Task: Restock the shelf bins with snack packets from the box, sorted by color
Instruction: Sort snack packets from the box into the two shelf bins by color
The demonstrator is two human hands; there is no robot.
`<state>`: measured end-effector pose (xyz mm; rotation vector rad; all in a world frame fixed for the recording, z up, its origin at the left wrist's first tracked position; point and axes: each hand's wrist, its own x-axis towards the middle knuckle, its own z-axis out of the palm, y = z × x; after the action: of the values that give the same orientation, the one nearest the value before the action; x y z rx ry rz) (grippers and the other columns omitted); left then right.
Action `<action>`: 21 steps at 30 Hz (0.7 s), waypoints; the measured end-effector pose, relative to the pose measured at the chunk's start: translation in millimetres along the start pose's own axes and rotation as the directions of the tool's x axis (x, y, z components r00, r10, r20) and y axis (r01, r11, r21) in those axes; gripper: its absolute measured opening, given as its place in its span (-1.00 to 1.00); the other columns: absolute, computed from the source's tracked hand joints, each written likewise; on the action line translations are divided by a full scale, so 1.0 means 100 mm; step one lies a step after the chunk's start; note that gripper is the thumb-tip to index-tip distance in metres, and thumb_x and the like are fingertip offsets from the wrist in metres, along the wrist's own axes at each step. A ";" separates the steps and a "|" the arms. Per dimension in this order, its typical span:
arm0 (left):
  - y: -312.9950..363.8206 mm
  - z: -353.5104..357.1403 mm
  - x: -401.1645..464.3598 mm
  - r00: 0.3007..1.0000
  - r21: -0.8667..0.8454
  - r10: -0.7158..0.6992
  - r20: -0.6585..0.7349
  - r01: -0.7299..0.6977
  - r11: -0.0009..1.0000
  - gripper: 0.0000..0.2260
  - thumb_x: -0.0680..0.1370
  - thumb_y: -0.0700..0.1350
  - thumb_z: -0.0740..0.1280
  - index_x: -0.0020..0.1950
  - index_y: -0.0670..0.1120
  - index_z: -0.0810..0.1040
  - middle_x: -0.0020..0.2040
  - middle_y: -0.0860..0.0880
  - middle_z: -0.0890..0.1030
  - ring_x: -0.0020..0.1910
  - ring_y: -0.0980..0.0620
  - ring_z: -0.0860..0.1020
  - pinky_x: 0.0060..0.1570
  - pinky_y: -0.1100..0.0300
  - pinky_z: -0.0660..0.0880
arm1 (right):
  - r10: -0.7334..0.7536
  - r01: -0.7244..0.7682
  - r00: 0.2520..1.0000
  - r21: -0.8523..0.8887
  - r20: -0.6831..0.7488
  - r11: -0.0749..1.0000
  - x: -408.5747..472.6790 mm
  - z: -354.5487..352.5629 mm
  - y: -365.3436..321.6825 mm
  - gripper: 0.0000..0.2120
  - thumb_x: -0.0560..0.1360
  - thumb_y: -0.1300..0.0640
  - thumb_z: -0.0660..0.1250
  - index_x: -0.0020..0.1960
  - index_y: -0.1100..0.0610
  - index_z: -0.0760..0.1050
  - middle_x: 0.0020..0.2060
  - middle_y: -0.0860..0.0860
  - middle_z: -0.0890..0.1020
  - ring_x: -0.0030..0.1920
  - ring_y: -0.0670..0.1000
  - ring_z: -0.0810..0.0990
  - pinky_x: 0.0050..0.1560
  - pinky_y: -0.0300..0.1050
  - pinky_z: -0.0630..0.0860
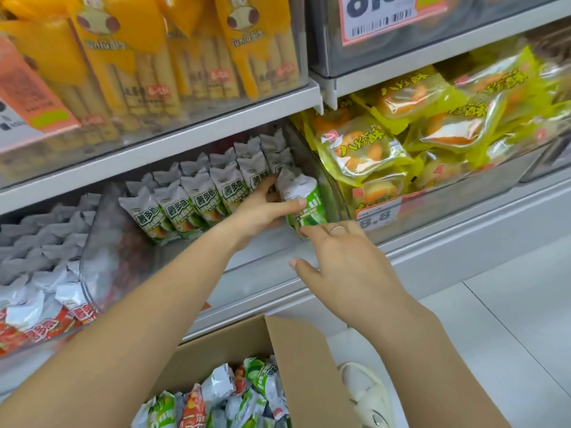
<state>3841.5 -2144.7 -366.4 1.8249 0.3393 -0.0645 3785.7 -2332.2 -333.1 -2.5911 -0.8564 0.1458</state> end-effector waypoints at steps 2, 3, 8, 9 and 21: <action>-0.01 0.04 -0.02 1.000 0.035 -0.028 -0.013 0.028 0.999 -0.19 0.43 -0.05 0.50 0.54 0.09 0.09 0.28 0.13 0.44 0.20 0.11 0.51 0.11 0.04 0.57 | 0.002 -0.002 1.000 0.014 -0.003 1.000 0.00 0.01 -0.01 -0.50 0.59 -0.15 0.13 0.46 0.03 0.25 0.31 0.02 0.44 0.36 0.05 0.23 0.29 -0.08 0.33; -0.01 0.06 -0.02 0.999 0.048 -0.023 -0.034 0.025 0.999 -0.13 0.41 -0.03 0.53 0.55 0.11 0.05 0.32 0.13 0.40 0.23 0.09 0.49 0.11 0.01 0.57 | 0.005 -0.005 1.000 0.019 -0.003 1.000 -0.01 0.01 -0.02 -0.49 0.59 -0.15 0.13 0.47 0.03 0.24 0.32 0.02 0.43 0.37 0.05 0.22 0.29 -0.07 0.33; 0.02 0.19 -0.02 0.992 0.133 -0.030 -0.126 0.047 0.990 -0.36 0.36 0.00 0.56 0.34 0.00 0.32 0.19 0.11 0.52 0.07 0.17 0.52 -0.12 0.25 0.53 | 0.001 -0.001 1.000 0.048 -0.010 0.999 -0.03 0.03 0.00 -0.47 0.59 -0.15 0.14 0.49 0.03 0.21 0.38 0.00 0.38 0.41 0.04 0.18 0.28 -0.09 0.31; 0.04 0.22 -0.03 0.987 0.125 -0.067 -0.147 0.086 0.988 -0.41 0.36 0.03 0.56 0.30 -0.01 0.38 0.17 0.11 0.54 0.06 0.15 0.53 -0.19 0.26 0.49 | -0.002 0.002 1.000 0.050 -0.013 0.999 -0.03 0.04 0.00 -0.48 0.59 -0.15 0.14 0.48 0.03 0.23 0.38 0.00 0.38 0.40 0.04 0.18 0.28 -0.09 0.32; 0.03 0.31 0.08 0.974 0.418 0.037 -0.221 0.061 0.907 -0.16 0.34 0.33 0.41 0.45 -0.10 0.26 0.30 -0.03 0.49 0.19 -0.08 0.52 -0.09 0.13 0.55 | -0.027 0.031 0.996 0.043 -0.084 0.999 0.03 0.04 0.09 -0.56 0.58 -0.08 0.18 0.43 -0.01 0.30 0.27 -0.01 0.47 0.32 0.04 0.28 0.22 -0.09 0.39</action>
<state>3854.5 -2173.2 -373.6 2.2696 0.5281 0.0672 3791.9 -2335.3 -340.6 -2.5234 -0.8504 0.0471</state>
